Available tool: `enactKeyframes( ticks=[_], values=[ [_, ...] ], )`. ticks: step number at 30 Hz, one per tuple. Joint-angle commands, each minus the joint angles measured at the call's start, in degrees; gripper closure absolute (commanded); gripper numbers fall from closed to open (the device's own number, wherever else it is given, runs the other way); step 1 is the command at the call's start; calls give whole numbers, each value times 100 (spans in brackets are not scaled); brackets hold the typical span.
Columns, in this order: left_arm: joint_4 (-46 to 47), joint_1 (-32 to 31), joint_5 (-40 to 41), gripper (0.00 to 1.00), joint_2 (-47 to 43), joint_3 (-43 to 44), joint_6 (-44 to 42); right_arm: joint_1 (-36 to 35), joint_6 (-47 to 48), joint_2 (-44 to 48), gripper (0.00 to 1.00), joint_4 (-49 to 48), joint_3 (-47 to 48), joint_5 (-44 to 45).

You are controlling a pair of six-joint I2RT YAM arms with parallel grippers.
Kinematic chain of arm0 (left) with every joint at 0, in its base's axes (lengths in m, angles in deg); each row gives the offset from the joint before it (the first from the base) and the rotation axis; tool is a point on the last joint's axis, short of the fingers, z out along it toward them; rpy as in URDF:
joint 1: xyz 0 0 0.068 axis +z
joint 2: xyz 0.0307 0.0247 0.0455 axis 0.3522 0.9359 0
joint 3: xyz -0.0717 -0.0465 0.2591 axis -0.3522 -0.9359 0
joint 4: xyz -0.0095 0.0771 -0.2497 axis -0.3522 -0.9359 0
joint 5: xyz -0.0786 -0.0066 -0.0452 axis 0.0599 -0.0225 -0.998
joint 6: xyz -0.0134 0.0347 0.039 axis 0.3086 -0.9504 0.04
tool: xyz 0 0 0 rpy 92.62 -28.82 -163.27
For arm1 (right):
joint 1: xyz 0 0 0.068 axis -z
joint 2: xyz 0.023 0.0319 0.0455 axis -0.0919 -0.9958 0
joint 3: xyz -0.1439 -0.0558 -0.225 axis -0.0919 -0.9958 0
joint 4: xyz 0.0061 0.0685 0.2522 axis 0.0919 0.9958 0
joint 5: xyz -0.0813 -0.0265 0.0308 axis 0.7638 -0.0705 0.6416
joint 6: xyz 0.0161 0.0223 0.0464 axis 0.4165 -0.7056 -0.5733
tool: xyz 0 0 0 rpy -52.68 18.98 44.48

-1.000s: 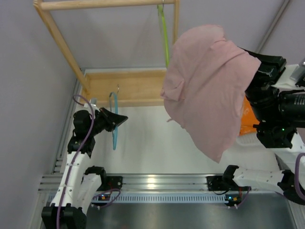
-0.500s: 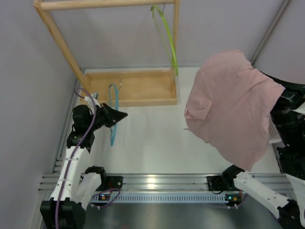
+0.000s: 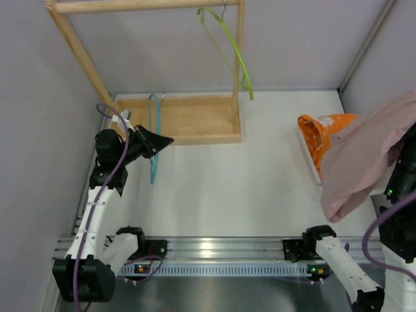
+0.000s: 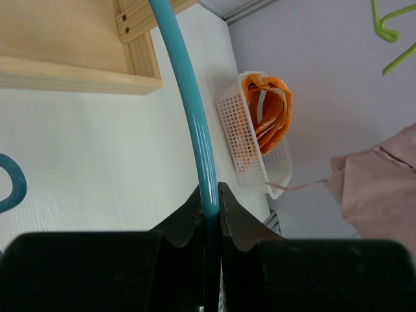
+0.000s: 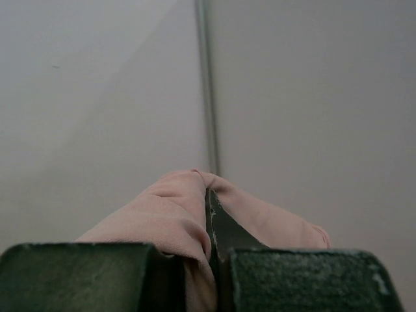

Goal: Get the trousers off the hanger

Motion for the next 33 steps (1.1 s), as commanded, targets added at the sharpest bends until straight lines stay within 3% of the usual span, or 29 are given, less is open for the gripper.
enactKeyframes(
  ticks=[1,8,18,26,33],
  values=[
    [833,4,-142,100,9,256,135,86,1507,-553,100,-805,25,1640],
    [930,3,-133,100,71,264,82,138,3187,-1273,100,-2756,-738,1044],
    [974,4,-168,100,-34,238,-102,2545,1923,-2013,100,-3048,-1310,-661],
    [974,12,-186,100,-96,98,-85,3188,1958,-1267,100,-3303,-2734,-1268],
    [966,12,-238,100,-184,62,-129,4101,1730,-1529,100,-3681,-3184,-1410]
  ],
)
